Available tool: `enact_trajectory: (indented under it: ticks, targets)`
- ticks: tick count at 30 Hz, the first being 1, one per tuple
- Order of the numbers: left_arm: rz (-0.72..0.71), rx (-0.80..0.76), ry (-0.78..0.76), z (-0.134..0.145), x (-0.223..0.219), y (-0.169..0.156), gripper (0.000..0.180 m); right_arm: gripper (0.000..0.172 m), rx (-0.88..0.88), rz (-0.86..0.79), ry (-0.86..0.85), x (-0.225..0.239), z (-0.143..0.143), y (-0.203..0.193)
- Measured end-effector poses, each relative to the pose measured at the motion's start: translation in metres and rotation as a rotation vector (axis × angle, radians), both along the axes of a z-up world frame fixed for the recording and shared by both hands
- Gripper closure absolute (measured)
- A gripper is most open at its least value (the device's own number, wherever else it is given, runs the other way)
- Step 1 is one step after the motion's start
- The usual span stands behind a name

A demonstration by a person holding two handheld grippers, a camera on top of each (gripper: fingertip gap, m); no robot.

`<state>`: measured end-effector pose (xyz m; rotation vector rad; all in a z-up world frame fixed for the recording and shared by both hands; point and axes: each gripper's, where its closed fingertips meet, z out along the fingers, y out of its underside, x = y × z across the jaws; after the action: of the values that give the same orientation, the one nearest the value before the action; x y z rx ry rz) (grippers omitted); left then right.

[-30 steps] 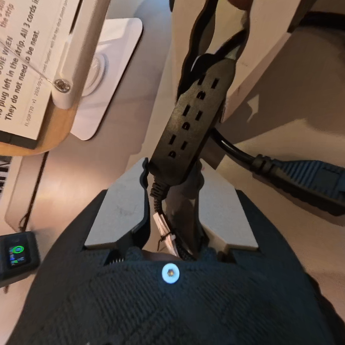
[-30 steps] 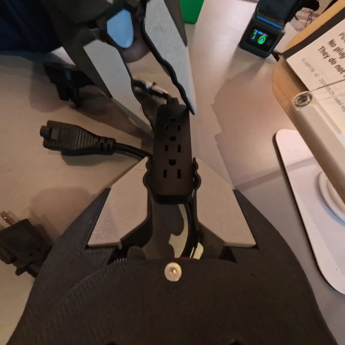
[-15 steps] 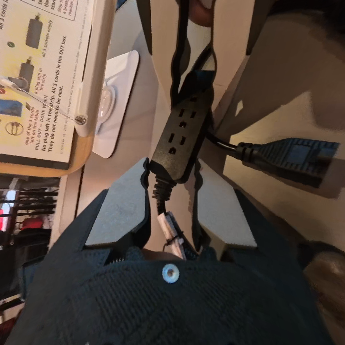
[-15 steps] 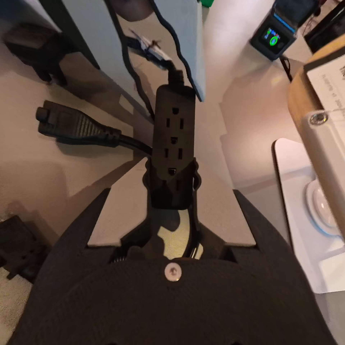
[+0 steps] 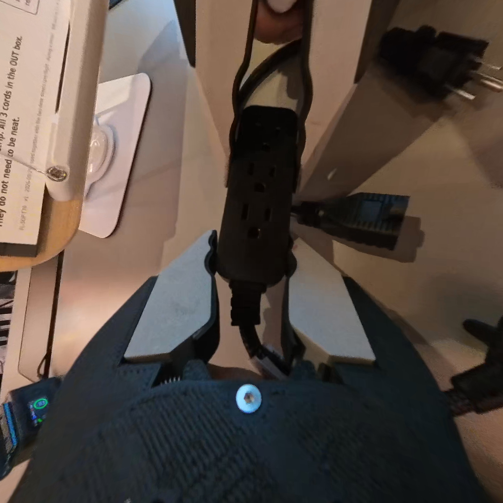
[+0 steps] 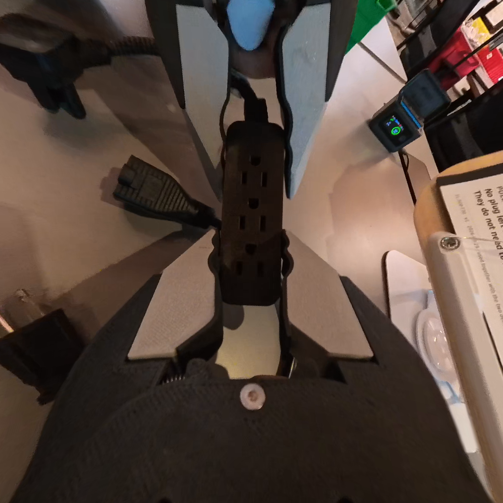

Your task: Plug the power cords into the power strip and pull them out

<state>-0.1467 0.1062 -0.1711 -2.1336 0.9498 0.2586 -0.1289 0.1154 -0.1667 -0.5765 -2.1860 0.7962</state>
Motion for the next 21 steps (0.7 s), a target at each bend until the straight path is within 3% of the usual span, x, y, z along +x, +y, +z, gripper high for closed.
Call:
enact_trajectory:
  ticks: [21]
  targets:
    - [-0.044,0.055,-0.037,0.006,0.009,0.005,0.135,0.129,0.017,-0.027,-0.080,-0.001,-0.019,0.010]
